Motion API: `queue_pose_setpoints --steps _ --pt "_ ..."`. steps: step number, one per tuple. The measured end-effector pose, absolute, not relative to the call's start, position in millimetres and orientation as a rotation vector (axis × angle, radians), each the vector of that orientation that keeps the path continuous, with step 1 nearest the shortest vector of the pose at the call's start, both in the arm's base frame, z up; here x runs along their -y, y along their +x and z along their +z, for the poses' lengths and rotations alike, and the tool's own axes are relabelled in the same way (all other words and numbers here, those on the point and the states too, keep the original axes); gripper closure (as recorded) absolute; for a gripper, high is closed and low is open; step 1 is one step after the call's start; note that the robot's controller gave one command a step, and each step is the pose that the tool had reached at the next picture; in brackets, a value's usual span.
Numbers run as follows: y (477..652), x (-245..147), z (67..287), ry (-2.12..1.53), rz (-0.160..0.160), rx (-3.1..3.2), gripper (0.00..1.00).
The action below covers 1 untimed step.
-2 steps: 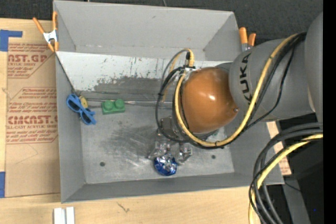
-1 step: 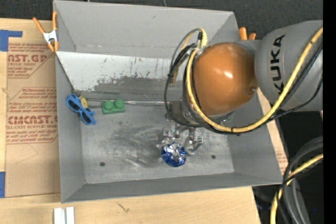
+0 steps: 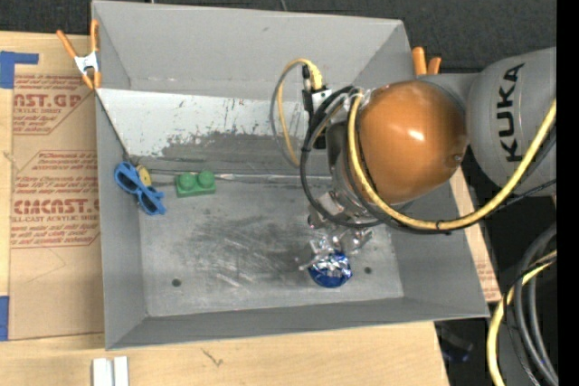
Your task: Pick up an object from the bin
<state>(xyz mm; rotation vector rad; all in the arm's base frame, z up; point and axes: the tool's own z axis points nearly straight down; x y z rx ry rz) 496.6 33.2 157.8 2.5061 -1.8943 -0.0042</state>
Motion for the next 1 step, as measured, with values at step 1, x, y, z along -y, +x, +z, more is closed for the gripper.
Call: queue_pose_setpoints --steps 1 --pt "493.4 -43.4 249.7 2.499 0.006 1.915 1.0"
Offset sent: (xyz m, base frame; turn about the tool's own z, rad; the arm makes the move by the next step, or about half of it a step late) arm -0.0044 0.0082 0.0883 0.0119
